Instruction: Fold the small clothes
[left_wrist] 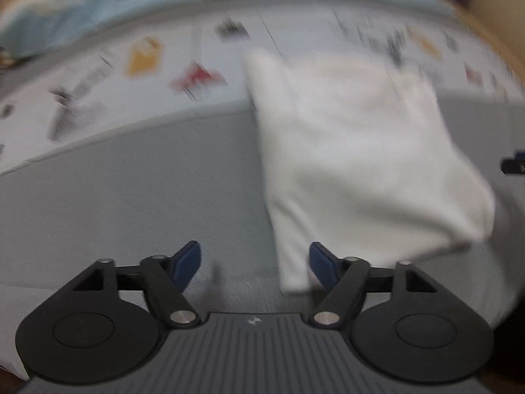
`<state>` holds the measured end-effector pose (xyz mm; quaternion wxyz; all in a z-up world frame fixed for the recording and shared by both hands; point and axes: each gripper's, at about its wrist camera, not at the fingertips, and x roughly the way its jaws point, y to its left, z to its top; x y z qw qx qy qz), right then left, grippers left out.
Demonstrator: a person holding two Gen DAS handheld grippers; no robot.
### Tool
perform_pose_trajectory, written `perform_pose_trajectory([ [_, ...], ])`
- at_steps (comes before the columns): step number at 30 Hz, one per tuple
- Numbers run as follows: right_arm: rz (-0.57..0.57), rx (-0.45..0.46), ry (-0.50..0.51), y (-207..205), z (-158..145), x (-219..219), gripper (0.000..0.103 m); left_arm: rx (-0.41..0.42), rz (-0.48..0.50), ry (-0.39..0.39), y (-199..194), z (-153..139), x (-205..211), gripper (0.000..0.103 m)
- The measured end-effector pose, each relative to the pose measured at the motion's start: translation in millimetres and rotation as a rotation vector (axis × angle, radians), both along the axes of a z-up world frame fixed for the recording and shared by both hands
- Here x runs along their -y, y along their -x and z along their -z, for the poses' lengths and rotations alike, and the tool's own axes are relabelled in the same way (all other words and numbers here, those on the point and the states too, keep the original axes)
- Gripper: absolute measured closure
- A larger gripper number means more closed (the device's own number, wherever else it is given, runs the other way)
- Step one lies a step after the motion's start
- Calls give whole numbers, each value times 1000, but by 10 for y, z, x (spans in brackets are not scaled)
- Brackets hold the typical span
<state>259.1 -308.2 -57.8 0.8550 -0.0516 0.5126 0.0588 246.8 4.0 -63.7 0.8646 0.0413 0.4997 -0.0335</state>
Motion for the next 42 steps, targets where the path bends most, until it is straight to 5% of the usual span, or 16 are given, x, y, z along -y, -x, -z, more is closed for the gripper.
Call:
perform_pose_trajectory([
  [5, 87, 232, -64, 318, -496, 184, 52, 171, -90, 68, 304, -449, -132, 17],
  [10, 105, 361, -108, 743, -806, 122, 41, 250, -47, 29, 722, -772, 13, 14],
  [14, 84, 412, -131, 1145, -917, -69, 31, 267, -108, 105, 993, -865, -7, 12],
  [18, 119, 351, -197, 1449, -783, -277, 29, 193, -158, 192, 1167, -677, 56, 11],
  [21, 116, 282, -250, 1524, -692, -392, 29, 145, -160, 132, 1216, -531, 190, 11],
  [26, 42, 281, -127, 1475, -581, -652, 29, 93, -146, 105, 1127, -383, 237, 10],
  [42, 51, 219, -155, 1425, -451, -654, 29, 80, -103, 113, 1071, -289, 374, 10],
])
